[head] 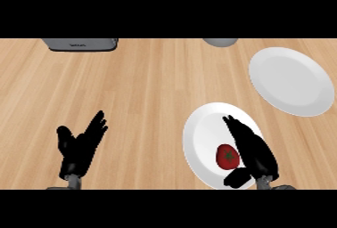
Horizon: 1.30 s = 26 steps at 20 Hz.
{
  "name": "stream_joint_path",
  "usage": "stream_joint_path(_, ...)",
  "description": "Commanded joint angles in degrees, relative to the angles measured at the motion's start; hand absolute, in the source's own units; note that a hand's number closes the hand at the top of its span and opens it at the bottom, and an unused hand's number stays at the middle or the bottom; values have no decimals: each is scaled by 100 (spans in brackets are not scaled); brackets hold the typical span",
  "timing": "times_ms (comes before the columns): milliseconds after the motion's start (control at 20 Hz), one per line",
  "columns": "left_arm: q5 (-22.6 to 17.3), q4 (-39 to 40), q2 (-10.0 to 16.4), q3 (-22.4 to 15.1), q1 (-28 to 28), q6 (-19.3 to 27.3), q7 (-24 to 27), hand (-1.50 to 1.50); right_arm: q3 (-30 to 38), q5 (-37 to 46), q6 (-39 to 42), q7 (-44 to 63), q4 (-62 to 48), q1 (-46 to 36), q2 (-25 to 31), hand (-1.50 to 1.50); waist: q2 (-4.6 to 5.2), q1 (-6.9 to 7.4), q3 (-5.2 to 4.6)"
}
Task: Pick the tomato from the plate and place it in the plate
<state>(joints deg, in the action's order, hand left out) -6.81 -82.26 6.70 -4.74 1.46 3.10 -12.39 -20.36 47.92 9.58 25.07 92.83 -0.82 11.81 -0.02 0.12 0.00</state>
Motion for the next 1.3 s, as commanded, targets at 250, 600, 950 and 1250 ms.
stream_joint_path(250,122,-356,-100,-71,228,-6,-327,0,-120,583,149,-551,-548,-330,32,150,-2,2,1)
stream_joint_path(600,116,-1,-133,-6,-72,-130,-117,0,311,1182,-395,891,-1571,-1362,-1101,150,46,153,1)
stream_joint_path(950,187,-7,-183,-187,-265,-232,-70,0,1399,1605,-1658,3200,-2279,-3078,-1171,150,160,583,0)
stream_joint_path(1250,217,59,-163,-203,-338,-284,5,0,1441,3193,-3087,3937,-3126,-4339,-1178,150,170,621,-12)
